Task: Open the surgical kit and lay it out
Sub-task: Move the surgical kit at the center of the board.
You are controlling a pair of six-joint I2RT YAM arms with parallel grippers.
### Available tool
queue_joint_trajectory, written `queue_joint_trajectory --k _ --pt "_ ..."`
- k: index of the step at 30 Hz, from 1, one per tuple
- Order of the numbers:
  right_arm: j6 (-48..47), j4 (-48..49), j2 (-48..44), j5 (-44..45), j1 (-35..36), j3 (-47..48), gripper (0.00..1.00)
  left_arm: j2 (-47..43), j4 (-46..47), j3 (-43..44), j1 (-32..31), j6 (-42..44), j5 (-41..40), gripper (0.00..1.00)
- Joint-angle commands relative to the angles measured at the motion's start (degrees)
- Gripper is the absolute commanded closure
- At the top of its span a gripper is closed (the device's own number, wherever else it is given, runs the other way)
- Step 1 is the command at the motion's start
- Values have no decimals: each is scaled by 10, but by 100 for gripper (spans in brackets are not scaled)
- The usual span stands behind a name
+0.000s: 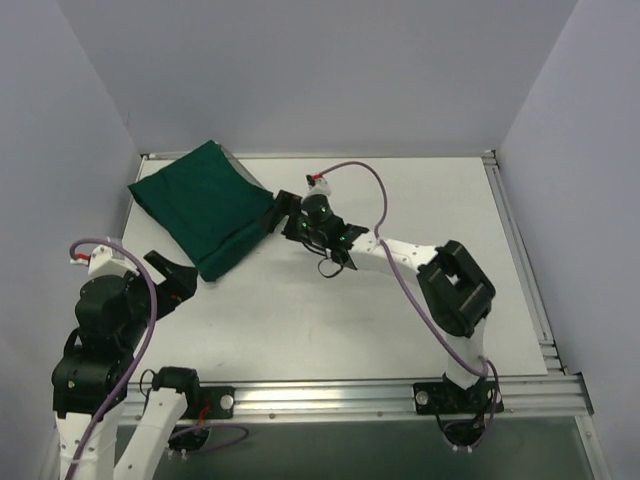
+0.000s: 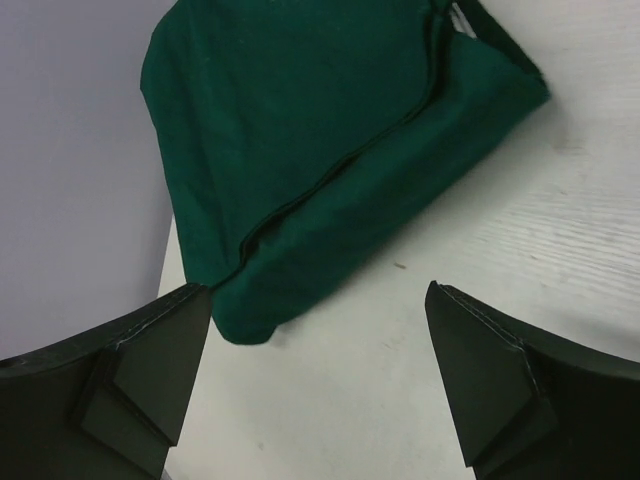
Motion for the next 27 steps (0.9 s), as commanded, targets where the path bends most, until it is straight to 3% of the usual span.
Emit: queue_joint_trajectory --k 1,6,10,13,27 --pt "65 -7 53 102 39 91 9 4 -8 14 1 27 -17 6" --pt "126 -48 141 168 73 181 14 17 -11 18 1 38 0 6" --pt "140 -83 207 176 92 262 37 19 -12 19 2 45 8 6" --pt "157 -111 239 181 96 290 45 19 -12 20 2 49 18 5" --pt "164 -140 287 202 91 327 48 14 -17 28 2 65 24 4"
